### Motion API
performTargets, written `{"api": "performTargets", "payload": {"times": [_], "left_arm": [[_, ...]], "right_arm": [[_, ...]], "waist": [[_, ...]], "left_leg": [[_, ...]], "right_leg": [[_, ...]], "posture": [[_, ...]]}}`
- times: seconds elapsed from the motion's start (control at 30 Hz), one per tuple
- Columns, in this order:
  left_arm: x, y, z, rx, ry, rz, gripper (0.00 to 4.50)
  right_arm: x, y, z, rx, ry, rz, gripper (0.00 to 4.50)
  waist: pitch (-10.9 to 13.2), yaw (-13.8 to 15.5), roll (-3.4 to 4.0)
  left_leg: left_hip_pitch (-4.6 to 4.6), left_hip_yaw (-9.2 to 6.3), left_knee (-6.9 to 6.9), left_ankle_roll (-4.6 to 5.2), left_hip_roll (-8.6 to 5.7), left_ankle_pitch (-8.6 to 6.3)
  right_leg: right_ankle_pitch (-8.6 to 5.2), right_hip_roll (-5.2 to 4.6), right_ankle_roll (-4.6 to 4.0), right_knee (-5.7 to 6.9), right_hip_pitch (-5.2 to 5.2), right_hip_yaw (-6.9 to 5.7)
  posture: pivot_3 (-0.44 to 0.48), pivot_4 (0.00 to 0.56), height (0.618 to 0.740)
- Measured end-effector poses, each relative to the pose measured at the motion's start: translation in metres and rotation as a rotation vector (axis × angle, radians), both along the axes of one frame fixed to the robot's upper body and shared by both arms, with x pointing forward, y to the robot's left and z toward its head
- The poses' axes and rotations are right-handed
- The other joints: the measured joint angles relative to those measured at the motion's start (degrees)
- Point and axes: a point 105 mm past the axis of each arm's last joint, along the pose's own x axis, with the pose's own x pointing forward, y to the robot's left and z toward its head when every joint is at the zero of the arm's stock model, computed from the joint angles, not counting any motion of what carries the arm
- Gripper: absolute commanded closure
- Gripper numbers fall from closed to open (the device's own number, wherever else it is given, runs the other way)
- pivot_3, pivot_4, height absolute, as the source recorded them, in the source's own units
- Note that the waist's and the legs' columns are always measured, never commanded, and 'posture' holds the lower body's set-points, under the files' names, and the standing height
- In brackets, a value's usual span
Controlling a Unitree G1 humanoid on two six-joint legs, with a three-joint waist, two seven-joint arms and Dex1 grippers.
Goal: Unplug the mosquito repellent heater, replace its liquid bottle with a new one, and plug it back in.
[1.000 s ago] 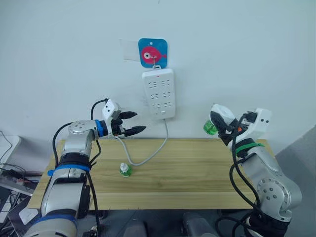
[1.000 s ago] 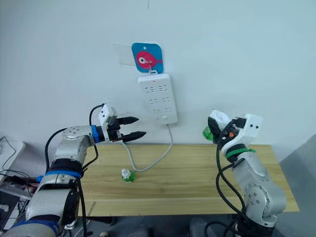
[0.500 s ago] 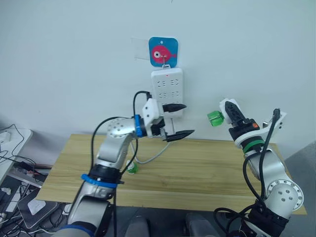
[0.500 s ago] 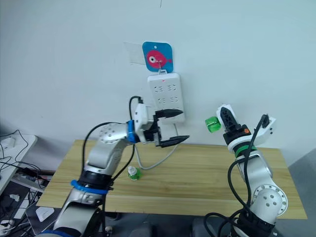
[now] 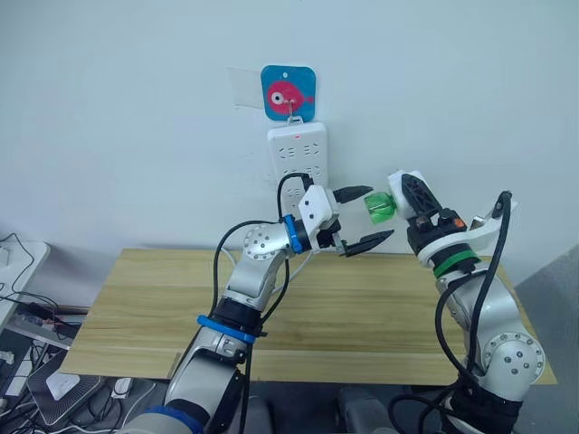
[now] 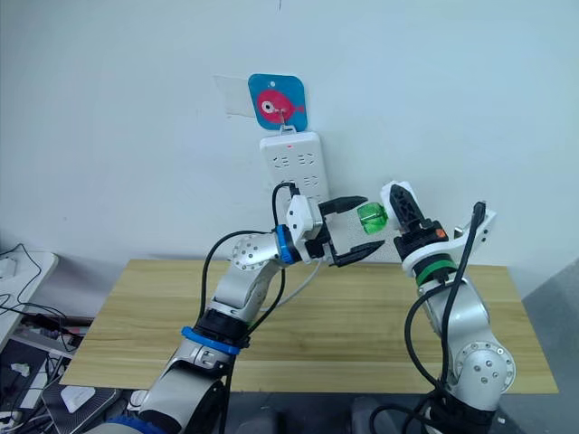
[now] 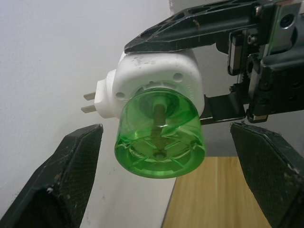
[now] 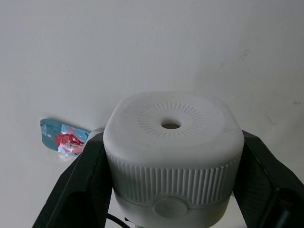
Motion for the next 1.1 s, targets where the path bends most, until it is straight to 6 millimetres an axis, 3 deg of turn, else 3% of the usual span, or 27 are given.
{"api": "performTargets", "payload": {"times": [0.23,0.33,0.5,0.53,0.73,0.87,0.9,1.1], "left_arm": [[0.004,-0.006,-0.002,-0.042,0.041,0.034,0.01],[0.004,-0.007,-0.001,-0.051,0.044,0.038,0.58],[0.000,-0.011,0.001,-0.056,0.047,0.011,2.10],[0.000,-0.011,0.001,-0.053,0.050,0.008,2.22],[-0.001,-0.010,0.000,-0.045,0.058,0.008,2.22],[-0.001,-0.005,-0.002,-0.023,0.050,0.000,2.22],[-0.001,-0.003,-0.003,-0.005,0.037,-0.011,2.22],[-0.004,0.019,-0.014,0.164,-0.058,-0.137,2.22]], "right_arm": [[-0.001,0.004,0.003,0.004,-0.004,0.027,1.56],[-0.002,0.004,0.002,0.009,0.000,0.030,1.56],[-0.002,0.001,0.000,0.008,0.007,0.016,1.56],[-0.002,0.001,0.000,0.003,0.008,0.015,1.56],[-0.003,0.002,-0.002,0.006,0.012,0.016,1.56],[-0.004,0.004,-0.003,-0.049,0.009,0.057,0.19],[-0.006,0.006,-0.004,-0.092,0.009,0.094,0.04],[-0.017,-0.001,-0.027,-0.273,0.113,0.403,0.04]], "waist": [[0.17,-0.43,-0.04],[0.18,-0.46,-0.05],[0.20,-0.45,-0.07],[0.21,-0.45,-0.07],[0.22,-0.45,-0.06],[0.23,-0.47,-0.06],[0.27,-0.50,-0.06],[0.53,-0.48,-0.17]], "left_leg": [[-0.02,-0.01,-0.02,0.00,0.00,0.00],[-0.02,-0.02,-0.02,0.00,0.00,0.00],[-0.01,-0.01,-0.01,0.00,0.00,0.00],[-0.01,0.00,-0.02,0.00,0.00,0.00],[-0.01,-0.01,-0.02,0.00,0.00,0.00],[0.00,0.01,-0.02,0.00,0.00,0.00],[0.00,0.02,-0.02,0.00,0.00,0.00],[0.01,0.09,-0.01,0.01,-0.02,0.00]], "right_leg": [[-0.02,0.00,0.03,-0.02,0.00,-0.01],[-0.02,0.00,0.03,-0.03,0.00,-0.01],[-0.13,0.00,0.22,-0.03,0.00,0.00],[-0.13,0.00,0.22,-0.03,0.00,0.01],[-0.13,0.01,0.22,-0.03,0.00,0.01],[-0.13,0.01,0.22,-0.04,0.00,0.02],[-0.13,0.01,0.22,-0.04,0.00,0.03],[0.00,0.00,-0.01,-0.09,0.04,0.06]], "posture": [[-0.030,0.137,0.740],[-0.028,0.136,0.740],[-0.030,0.137,0.740],[-0.030,0.137,0.740],[-0.034,0.136,0.740],[-0.044,0.136,0.740],[-0.044,0.135,0.740],[-0.036,0.140,0.740]]}}
